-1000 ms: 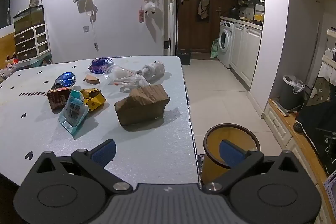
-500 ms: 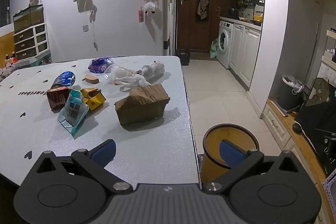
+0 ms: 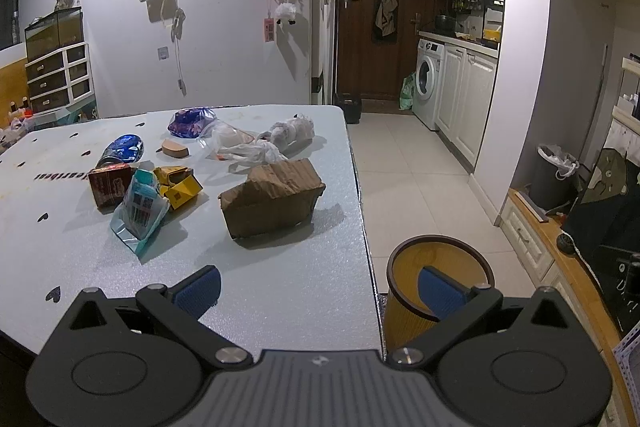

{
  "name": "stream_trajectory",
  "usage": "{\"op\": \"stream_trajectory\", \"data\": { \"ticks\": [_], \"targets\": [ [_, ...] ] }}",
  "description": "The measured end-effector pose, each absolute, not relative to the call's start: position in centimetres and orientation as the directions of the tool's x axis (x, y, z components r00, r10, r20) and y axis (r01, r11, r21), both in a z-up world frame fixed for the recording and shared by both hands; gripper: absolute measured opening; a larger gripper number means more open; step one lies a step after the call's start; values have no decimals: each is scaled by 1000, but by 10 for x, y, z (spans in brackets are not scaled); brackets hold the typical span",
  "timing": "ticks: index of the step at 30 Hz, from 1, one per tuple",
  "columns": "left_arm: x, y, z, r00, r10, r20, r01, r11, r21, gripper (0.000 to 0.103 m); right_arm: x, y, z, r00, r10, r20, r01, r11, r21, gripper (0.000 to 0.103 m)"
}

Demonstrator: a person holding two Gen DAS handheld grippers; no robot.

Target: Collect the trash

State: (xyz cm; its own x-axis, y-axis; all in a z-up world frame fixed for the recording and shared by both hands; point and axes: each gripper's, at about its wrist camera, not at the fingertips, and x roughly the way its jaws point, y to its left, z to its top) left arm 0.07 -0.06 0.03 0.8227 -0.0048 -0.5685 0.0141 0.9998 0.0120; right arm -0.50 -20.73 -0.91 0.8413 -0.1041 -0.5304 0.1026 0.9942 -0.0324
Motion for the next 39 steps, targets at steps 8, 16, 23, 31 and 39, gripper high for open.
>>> {"op": "stream_trajectory", "data": {
  "ticks": [8,16,23,31,39],
  "targets": [
    [-4,-1,2,823,-7,-568,16,1000,11,103,-6,-206,-11,841,-102,-532,99,994,-34,103],
    [-2,0,1,823,-8,-568,16,1000,10,103,-7,-204,-11,840,-103,-532,100,994,-34,103],
    [1,-1,-3,824,-9,-566,16,1000,9,103,-5,-201,-10,839,-104,-534,100,994,-36,103],
    [1,2,0,824,-15,-567,23,1000,8,103,-5,-200,-11,839,-104,-535,100,994,-36,103],
    [1,1,0,824,-15,-566,24,1000,8,103,-5,-200,-11,838,-106,-535,102,994,-37,103]
  ]
}}
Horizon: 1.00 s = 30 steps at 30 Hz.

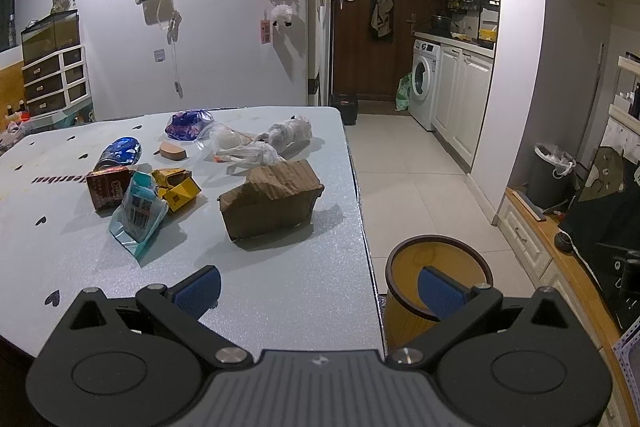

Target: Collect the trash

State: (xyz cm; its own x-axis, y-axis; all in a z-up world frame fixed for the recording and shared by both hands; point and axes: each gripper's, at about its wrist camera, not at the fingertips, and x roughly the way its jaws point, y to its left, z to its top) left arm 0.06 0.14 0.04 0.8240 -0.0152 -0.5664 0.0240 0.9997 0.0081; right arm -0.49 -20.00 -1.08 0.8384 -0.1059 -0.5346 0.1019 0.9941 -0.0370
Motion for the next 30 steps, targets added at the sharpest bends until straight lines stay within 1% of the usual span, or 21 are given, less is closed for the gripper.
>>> {"op": "stream_trajectory", "data": {
  "ticks": [30],
  "targets": [
    [2,-1,1,826,-18,-563,27,1000,8,103,-6,-201,-9,839,-110,-533,106,994,-38,103]
  ]
}}
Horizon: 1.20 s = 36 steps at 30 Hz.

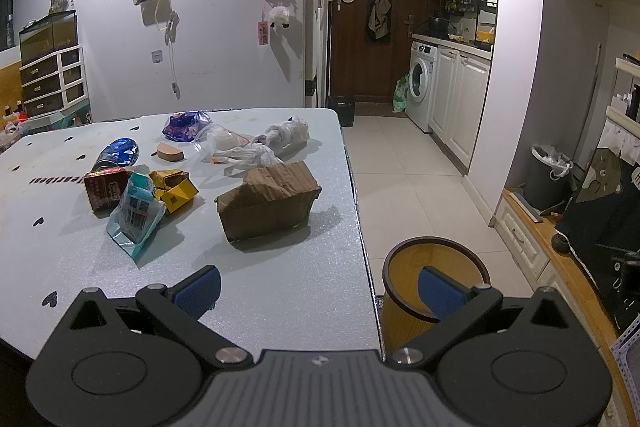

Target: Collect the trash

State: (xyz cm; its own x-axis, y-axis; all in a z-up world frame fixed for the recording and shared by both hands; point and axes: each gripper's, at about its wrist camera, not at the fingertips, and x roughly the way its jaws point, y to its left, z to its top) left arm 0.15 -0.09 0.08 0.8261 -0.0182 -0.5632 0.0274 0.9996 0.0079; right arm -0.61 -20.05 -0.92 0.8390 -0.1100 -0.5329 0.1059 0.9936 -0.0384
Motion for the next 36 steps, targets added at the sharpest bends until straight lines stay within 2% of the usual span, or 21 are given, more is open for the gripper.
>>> {"op": "stream_trajectory", "data": {
  "ticks": [13,18,30,36],
  "targets": [
    [14,21,17,891,23,-452,-20,1000,10,103,10,-203,7,893,-86,-442,71,996,-51,103],
    [32,49,18,898,81,-432,-87,996,6,103,34,-194,8,930,31,-366,-37,999,-9,103],
    [77,126,8,851,271,-449,-297,955,13,103,120,-126,-2,880,324,-349,-360,932,-44,103],
    [90,157,-7,828,285,-483,-316,949,19,103,169,-101,-14,804,476,-356,-490,870,57,103]
  ]
}}
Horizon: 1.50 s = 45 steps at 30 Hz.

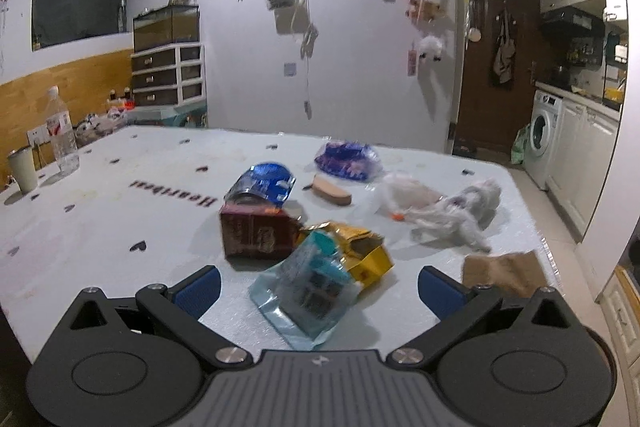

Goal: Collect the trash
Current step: 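Grasp the clear plastic bag with the left tool while the right tool approaches the brown paper bag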

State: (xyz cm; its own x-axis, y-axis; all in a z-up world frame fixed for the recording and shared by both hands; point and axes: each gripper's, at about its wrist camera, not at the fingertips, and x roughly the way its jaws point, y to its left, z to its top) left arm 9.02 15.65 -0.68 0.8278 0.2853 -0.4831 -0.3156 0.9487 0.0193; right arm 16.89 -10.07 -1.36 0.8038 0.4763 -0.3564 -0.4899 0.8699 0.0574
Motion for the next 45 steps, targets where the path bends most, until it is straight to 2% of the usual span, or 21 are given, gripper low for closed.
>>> {"op": "stream_trajectory", "data": {
  "ticks": [3,9,14,27,33,39,43,45],
  "targets": [
    [96,168,-15,805,272,-528,-322,947,-3,103,195,-88,-24,764,532,-363,-525,841,129,103],
    [106,180,-24,791,278,-546,-324,946,11,103,239,-61,-52,692,592,-414,-536,805,255,103],
    [124,185,-27,810,197,-552,-254,967,-28,103,246,-45,-72,622,641,-451,-576,764,292,103],
    [183,177,-39,770,236,-593,-263,964,43,103,176,-33,-71,433,762,-481,-742,604,291,103],
    [192,184,-54,737,294,-608,-314,946,76,101,188,-38,-62,518,715,-470,-712,665,226,103],
    [182,192,-60,747,261,-611,-295,954,48,81,240,-42,-66,579,661,-477,-636,732,243,103],
    [172,195,-63,754,222,-618,-261,965,27,60,259,-34,-75,550,683,-480,-627,718,302,103],
    [165,197,-63,764,211,-610,-251,968,20,59,257,-30,-78,526,702,-480,-633,700,330,103]
  ]
}}
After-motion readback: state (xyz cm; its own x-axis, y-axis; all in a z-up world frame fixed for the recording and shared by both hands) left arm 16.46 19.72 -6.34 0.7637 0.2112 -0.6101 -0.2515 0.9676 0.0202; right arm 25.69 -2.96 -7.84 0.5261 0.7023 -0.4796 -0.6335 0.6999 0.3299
